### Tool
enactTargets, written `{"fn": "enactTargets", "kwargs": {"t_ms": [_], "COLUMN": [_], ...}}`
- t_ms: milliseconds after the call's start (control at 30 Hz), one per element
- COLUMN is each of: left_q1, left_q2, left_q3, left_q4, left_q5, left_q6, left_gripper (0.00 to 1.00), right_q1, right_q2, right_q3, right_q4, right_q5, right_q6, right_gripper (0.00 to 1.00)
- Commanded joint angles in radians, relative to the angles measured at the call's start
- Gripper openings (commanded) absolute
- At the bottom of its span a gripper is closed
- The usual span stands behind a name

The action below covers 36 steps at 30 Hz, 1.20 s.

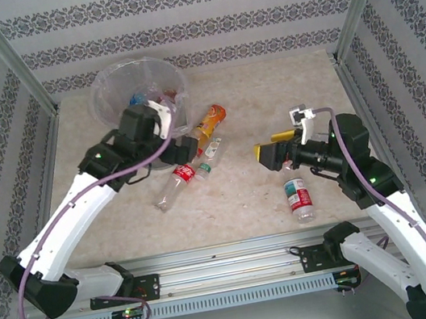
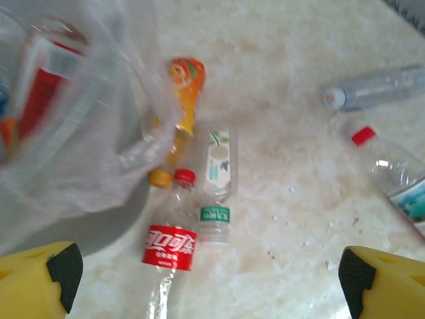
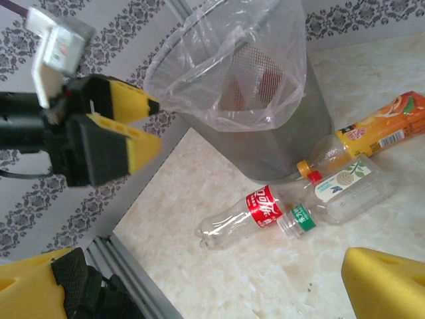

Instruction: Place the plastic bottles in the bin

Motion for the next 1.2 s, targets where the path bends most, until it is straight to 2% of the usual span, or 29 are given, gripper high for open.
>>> {"fn": "enactTargets", "kwargs": {"t_ms": [0, 233, 367, 567, 667, 967, 1167], "left_q1": [-0.065, -0.096, -0.096, -0.091, -0.088, -0.043, -0.035], "left_q2": [0.036, 0.177, 0.28, 0.394, 0.451, 0.548, 0.601], "left_q3": [-0.04, -0.081, -0.062, -0.072, -0.068, -0.056, -0.055], "left_q4": [0.071, 0.158, 0.171, 0.202, 0.209, 0.204, 0.183], "left_q5": [-0.09, -0.079, -0.07, -0.102, -0.099, -0.052, -0.019], "left_q6": [-0.038, -0.029, -0.048, -0.078, -0.077, -0.091, -0.072], "left_gripper": [1.0, 1.0, 0.96, 0.92, 0.89, 0.77, 0.74], "right_q1": [0.016, 0.038, 0.051, 0.056, 0.058, 0.059, 0.059], "right_q2": [-0.018, -0.029, -0.032, -0.057, -0.057, -0.059, -0.059], "right_q3": [-0.019, -0.042, -0.045, -0.058, -0.069, -0.073, -0.076], "right_q4": [-0.024, -0.021, -0.03, -0.097, -0.094, -0.1, -0.113], "right_q5": [-0.042, -0.061, -0.054, 0.053, 0.052, 0.058, 0.076], "right_q6": [-0.019, -0.017, -0.02, -0.05, -0.044, -0.04, -0.042], "right_gripper": [0.98, 0.98, 0.98, 0.98, 0.98, 0.98, 0.98]}}
